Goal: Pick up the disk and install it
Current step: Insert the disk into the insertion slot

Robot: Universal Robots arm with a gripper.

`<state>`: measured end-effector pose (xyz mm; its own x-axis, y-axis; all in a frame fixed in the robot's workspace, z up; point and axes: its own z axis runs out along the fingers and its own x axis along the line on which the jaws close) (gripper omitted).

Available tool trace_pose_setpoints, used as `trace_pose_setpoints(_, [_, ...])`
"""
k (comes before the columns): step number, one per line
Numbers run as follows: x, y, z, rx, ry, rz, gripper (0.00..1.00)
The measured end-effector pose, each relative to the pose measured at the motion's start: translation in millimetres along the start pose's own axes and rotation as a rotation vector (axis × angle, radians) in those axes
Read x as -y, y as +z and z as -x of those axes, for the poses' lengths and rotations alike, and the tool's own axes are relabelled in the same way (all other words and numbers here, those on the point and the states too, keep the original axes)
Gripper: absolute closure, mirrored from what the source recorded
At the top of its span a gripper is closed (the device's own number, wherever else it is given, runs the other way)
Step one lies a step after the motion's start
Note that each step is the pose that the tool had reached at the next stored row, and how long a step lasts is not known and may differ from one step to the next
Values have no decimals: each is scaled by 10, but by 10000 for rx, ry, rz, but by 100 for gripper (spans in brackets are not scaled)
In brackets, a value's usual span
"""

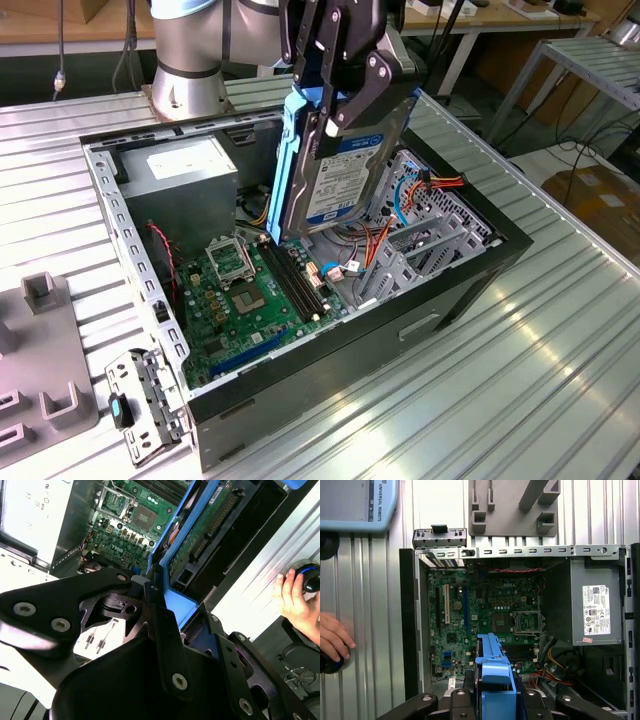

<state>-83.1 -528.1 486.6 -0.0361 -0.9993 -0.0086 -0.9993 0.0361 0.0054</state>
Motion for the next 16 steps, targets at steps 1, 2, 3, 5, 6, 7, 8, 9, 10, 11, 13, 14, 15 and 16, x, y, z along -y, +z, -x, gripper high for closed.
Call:
trace_pose_setpoints(1, [0,0,0,0,0,0,63])
trace_pose_setpoints(2, [0,0,0,1,0,0,63])
trace_pose_setpoints(3, [0,1,-3,1,0,0,63])
trace_pose_setpoints(5, [1,0,-15,0,0,0,63])
trace_pose_setpoints(6, [1,0,-33,-2,0,0,63])
trace_pose_setpoints(7, [2,0,-44,-4,0,0,63])
trace_pose_setpoints(8, [2,0,-53,-8,-1,0,63])
trace_pose_setpoints(9, [2,1,-65,-14,-1,-1,63])
trace_pose_setpoints(10, [2,3,-68,-16,-4,-1,63])
trace_pose_setpoints(11, [3,2,-70,-17,-6,-1,63])
trace_pose_setpoints(13, [21,4,-71,-17,-7,-1,63])
trace_pose_setpoints(14, [40,5,-70,-16,-7,-1,63])
trace_pose_setpoints(15, [53,6,-70,-17,-7,-1,63])
trace_pose_setpoints(16, [75,7,-68,-18,-7,-1,63])
